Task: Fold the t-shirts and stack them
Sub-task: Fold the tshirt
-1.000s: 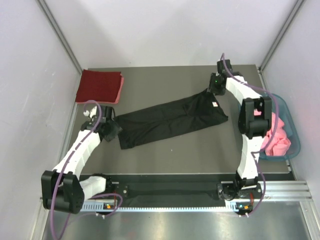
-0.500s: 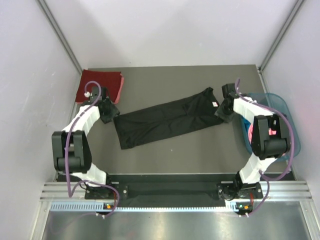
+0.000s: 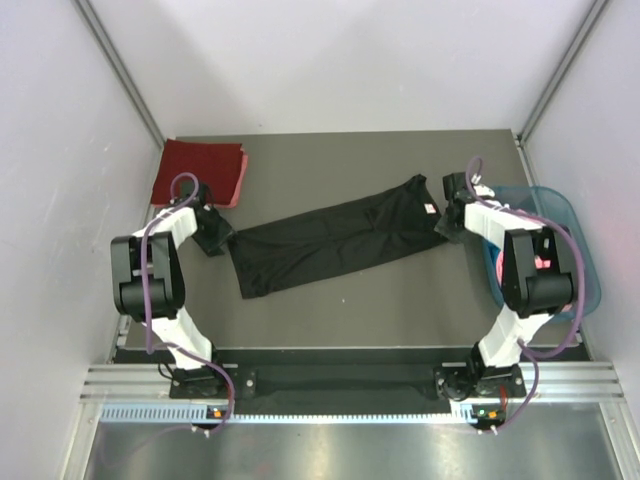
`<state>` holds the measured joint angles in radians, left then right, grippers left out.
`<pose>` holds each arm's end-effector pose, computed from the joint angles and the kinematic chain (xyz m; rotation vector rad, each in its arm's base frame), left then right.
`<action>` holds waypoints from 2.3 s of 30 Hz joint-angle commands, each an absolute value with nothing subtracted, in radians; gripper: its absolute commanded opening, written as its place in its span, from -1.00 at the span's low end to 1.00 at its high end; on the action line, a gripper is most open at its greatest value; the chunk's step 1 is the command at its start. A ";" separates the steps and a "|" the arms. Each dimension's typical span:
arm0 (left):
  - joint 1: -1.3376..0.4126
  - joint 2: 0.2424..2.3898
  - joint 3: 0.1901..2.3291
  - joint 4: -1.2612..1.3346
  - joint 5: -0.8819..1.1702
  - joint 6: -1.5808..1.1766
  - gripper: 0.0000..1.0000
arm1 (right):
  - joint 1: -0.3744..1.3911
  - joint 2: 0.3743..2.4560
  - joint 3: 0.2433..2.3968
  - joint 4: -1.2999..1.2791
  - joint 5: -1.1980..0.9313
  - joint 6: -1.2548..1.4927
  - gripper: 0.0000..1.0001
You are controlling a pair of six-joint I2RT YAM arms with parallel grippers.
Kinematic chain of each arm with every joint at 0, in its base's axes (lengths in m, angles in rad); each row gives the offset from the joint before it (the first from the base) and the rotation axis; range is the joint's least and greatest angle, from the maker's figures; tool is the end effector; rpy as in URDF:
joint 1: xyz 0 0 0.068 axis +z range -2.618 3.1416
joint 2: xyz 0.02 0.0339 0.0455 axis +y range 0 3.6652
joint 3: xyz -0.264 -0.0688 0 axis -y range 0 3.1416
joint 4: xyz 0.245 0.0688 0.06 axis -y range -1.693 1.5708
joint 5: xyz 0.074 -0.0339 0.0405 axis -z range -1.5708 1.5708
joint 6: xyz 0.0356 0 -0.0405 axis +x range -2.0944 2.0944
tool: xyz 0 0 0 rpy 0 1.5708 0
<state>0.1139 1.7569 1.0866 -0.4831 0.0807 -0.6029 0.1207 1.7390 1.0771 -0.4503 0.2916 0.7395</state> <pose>0.3406 0.0361 0.1677 -0.9410 2.5791 -0.2483 0.3409 0.0310 0.1736 0.8783 2.4544 -0.0942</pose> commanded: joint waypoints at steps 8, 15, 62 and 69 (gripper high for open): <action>0.115 1.723 1.131 -0.496 0.035 -0.540 0.10 | 0.078 1.804 1.164 -0.396 0.325 0.663 -0.51; 0.114 1.819 1.157 -0.468 0.134 -0.502 0.09 | 0.090 1.691 1.144 -0.460 0.203 0.695 -0.21; 0.114 1.701 1.014 -0.565 0.092 -0.658 -1.00 | 0.198 2.227 1.630 -0.302 0.057 0.644 0.07; 0.110 1.631 0.884 -0.483 0.172 -0.736 -1.00 | 0.196 2.306 1.707 -0.276 -0.024 0.617 0.07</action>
<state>0.1135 1.6611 0.9390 -0.4675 0.1246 -0.6914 0.1951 2.2295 1.6897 -0.2985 0.0437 0.6449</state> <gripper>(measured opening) 0.011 0.532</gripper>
